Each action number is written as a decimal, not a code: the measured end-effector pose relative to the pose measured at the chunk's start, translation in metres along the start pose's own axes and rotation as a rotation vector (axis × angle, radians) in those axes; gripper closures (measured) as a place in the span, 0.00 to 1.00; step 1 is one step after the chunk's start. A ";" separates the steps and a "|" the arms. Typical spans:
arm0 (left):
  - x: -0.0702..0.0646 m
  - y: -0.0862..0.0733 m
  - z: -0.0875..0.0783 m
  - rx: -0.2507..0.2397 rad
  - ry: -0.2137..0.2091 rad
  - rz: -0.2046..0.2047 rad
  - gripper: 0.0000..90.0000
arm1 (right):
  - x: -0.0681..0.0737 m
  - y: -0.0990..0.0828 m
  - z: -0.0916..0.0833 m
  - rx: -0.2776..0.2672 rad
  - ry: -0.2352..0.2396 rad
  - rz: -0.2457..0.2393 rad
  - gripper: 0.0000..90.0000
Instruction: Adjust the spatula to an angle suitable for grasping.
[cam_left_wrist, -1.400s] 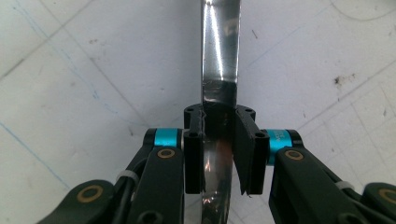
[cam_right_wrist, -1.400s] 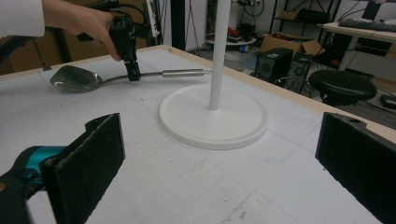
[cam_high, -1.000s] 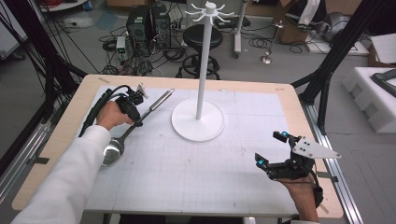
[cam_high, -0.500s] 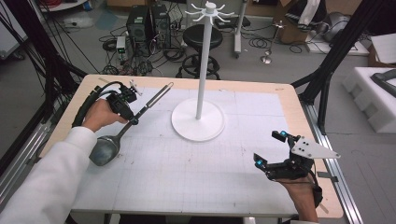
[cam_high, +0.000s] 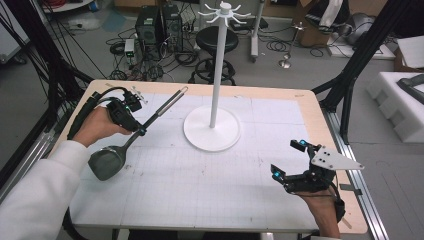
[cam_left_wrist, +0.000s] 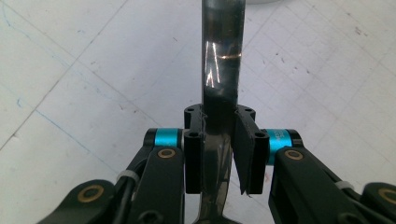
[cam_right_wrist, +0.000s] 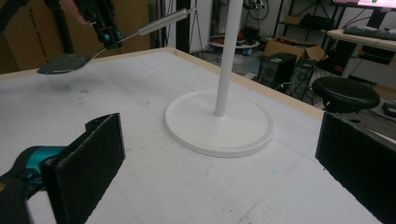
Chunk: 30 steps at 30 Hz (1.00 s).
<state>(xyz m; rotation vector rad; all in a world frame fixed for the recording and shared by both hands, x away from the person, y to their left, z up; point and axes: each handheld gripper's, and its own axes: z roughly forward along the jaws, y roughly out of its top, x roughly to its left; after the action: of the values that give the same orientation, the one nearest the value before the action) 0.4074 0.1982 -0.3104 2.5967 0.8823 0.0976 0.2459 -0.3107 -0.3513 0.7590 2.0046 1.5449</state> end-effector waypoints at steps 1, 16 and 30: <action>-0.002 -0.001 -0.003 -0.008 -0.001 0.003 0.83 | 0.000 0.000 0.000 0.000 -0.001 -0.001 0.00; -0.031 -0.009 -0.030 -0.125 -0.051 0.140 0.83 | 0.002 0.002 0.002 0.001 0.005 -0.005 0.00; -0.055 -0.003 -0.041 -0.198 -0.121 0.274 0.83 | 0.001 0.007 -0.001 -0.007 -0.010 -0.006 0.00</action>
<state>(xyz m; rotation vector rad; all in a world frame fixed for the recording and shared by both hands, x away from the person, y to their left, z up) 0.3542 0.1813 -0.2709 2.4907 0.4471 0.0969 0.2453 -0.3095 -0.3447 0.7556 1.9915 1.5415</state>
